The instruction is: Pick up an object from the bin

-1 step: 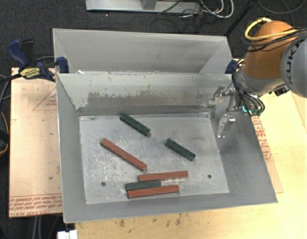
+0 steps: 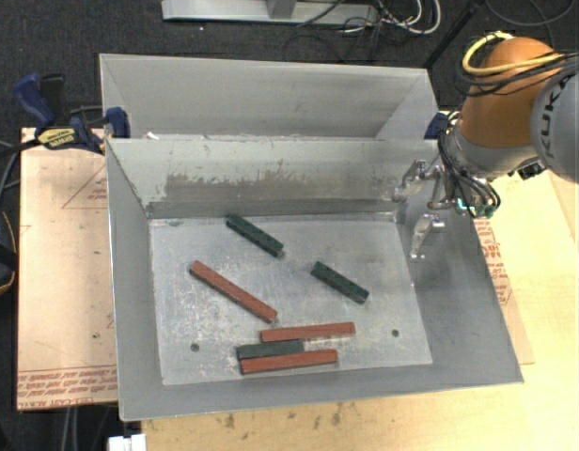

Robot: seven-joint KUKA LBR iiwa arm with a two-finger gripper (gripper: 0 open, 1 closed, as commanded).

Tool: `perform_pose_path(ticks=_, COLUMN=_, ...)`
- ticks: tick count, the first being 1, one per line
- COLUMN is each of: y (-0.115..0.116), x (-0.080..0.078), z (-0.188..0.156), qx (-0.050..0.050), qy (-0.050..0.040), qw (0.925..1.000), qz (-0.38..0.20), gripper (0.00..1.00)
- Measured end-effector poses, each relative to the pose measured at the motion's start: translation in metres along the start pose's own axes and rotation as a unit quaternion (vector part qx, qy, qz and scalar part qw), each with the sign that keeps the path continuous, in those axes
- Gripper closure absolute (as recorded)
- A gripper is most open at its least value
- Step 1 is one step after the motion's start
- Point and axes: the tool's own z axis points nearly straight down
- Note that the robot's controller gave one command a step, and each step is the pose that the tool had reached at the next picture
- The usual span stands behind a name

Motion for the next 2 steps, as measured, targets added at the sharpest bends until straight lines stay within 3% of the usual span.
perform_pose_path(ticks=1, y=0.002, x=0.063, z=0.025, qx=0.0, qy=-0.0028, qw=0.9985, qz=-0.055, gripper=0.0)
perform_pose_path(ticks=2, y=0.04, x=0.048, z=0.035, qx=0.0, qy=-0.0024, qw=1.0, qz=-0.006, gripper=0.0)
